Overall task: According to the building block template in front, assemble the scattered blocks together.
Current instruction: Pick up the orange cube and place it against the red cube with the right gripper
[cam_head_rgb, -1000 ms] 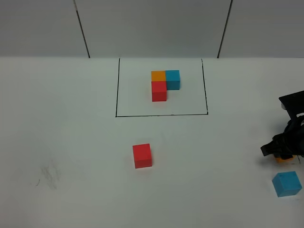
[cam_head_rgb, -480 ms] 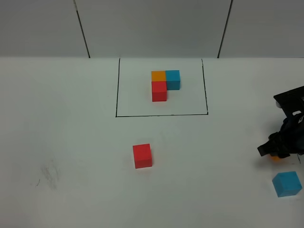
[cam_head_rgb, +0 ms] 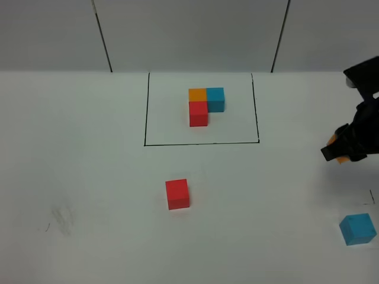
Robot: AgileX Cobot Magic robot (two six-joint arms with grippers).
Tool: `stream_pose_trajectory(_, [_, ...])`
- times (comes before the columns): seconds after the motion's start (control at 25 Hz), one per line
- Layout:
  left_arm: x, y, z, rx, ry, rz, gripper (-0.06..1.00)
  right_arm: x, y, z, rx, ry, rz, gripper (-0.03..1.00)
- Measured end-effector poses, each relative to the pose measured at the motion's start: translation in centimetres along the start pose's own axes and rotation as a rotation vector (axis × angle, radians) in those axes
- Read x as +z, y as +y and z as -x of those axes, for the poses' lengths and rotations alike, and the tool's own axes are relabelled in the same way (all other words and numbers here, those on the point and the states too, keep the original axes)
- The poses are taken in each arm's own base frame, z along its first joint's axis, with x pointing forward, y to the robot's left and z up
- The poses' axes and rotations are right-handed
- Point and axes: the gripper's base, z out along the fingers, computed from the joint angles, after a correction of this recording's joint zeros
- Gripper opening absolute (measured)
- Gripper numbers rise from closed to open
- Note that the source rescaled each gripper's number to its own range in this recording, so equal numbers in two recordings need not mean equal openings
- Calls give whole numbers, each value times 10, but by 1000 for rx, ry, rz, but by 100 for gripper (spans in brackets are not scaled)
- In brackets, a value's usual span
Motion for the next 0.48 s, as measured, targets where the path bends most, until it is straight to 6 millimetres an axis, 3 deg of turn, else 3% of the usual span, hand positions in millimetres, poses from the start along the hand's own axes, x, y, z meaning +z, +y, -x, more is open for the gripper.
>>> stream_pose_trajectory(0.2, [0, 0, 0, 0, 0, 0, 0, -38, 27, 20, -94, -62, 35, 51])
stream_pose_trajectory(0.48, [0, 0, 0, 0, 0, 0, 0, -46, 64, 26, -223, -68, 96, 51])
